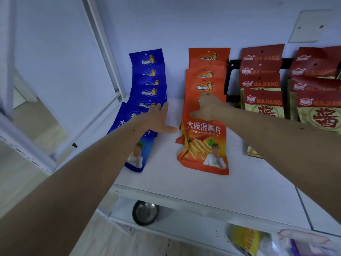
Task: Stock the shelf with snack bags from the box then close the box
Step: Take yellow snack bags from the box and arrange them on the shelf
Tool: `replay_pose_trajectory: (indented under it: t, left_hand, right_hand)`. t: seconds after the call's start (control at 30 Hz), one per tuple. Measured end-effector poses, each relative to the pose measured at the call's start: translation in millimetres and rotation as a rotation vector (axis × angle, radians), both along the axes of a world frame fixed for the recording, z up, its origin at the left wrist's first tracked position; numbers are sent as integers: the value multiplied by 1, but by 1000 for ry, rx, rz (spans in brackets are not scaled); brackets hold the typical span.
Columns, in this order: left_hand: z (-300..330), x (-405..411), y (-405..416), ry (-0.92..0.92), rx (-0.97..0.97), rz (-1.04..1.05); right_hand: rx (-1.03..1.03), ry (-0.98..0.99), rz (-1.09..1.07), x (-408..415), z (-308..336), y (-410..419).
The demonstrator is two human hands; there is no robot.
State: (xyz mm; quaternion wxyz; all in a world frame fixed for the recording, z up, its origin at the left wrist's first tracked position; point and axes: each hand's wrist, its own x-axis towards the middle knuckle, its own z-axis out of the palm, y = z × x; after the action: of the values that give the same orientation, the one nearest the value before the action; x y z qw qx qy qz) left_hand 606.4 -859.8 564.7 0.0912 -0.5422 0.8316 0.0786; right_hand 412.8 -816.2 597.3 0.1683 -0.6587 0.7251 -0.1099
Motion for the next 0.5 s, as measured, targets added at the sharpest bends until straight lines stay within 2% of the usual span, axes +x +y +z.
replay_pose_trajectory:
  t: [0.3,0.4,0.5]
  left_hand:
    - [-3,99,-11,47,34,106]
    - [-8,126,-24,71,90,123]
    - [-12,144,-33,119,188,72]
  right_hand:
    - [32,97,155,93,-2,-4]
    - [116,19,127,117,-8,-10]
    - [159,-158,46,136,-21,-20]
